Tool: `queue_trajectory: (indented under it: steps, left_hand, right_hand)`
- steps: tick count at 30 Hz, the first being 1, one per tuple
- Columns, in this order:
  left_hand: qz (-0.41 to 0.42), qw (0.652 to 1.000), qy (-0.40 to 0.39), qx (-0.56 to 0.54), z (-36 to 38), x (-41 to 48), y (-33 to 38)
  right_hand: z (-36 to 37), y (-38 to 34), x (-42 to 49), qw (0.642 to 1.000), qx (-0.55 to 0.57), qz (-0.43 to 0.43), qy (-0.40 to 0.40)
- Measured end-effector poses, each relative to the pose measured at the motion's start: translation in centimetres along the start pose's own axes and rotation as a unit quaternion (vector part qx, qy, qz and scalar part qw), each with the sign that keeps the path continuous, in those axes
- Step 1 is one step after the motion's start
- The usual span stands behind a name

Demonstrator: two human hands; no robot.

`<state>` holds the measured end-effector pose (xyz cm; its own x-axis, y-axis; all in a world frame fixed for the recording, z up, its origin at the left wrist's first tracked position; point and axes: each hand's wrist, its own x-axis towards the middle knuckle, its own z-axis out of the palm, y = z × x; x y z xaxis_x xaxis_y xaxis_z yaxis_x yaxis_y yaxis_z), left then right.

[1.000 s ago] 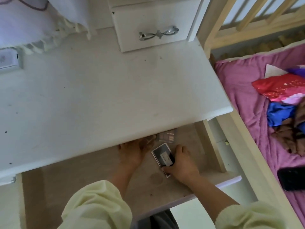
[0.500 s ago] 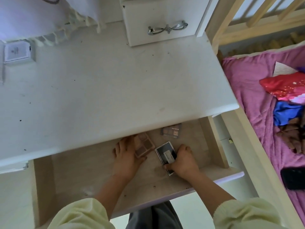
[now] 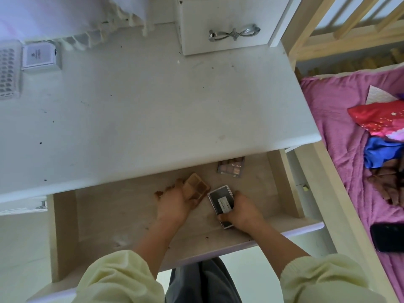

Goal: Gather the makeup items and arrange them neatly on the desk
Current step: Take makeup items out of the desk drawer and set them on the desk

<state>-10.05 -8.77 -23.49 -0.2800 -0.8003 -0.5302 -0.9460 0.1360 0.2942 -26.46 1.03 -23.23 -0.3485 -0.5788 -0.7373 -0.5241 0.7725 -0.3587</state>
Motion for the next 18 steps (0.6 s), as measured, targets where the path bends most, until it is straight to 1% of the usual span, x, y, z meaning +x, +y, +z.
queue_trajectory:
  steps: [3, 6, 10, 12, 15, 16, 18]
  left_hand:
    - [0.032, 0.995, 0.003, -0.094, -1.1, -1.3, -0.3]
    - [0.05, 0.991, -0.006, -0.122, -2.6, -2.4, -0.6]
    - [0.04, 0.986, -0.084, -0.141, -6.0, -4.1, -1.3]
    - [0.03, 0.982, -0.122, -0.139, -8.4, -4.7, -1.4]
    - [0.022, 0.972, -0.155, -0.173, -12.5, -5.5, -1.8]
    - [0.017, 0.966, -0.156, -0.204, -13.7, -5.4, -2.0]
    - [0.007, 0.954, -0.126, -0.273, -16.5, -5.3, -2.5]
  right_hand:
    - [-0.3, -0.5, -0.7, 0.999, 0.013, -0.031, -0.009]
    - [-1.5, -1.0, -1.2, 0.997, -0.019, -0.065, -0.047]
    - [-5.1, -3.2, -3.0, 0.984, -0.115, -0.093, -0.104]
    - [-7.4, -5.0, -4.1, 0.974, -0.143, -0.112, -0.135]
    - [-11.0, -7.9, -5.6, 0.97, -0.133, -0.138, -0.148]
    - [-12.1, -8.9, -5.8, 0.971, -0.118, -0.146, -0.148]
    - [-14.4, -11.3, -6.2, 0.974, -0.081, -0.156, -0.14]
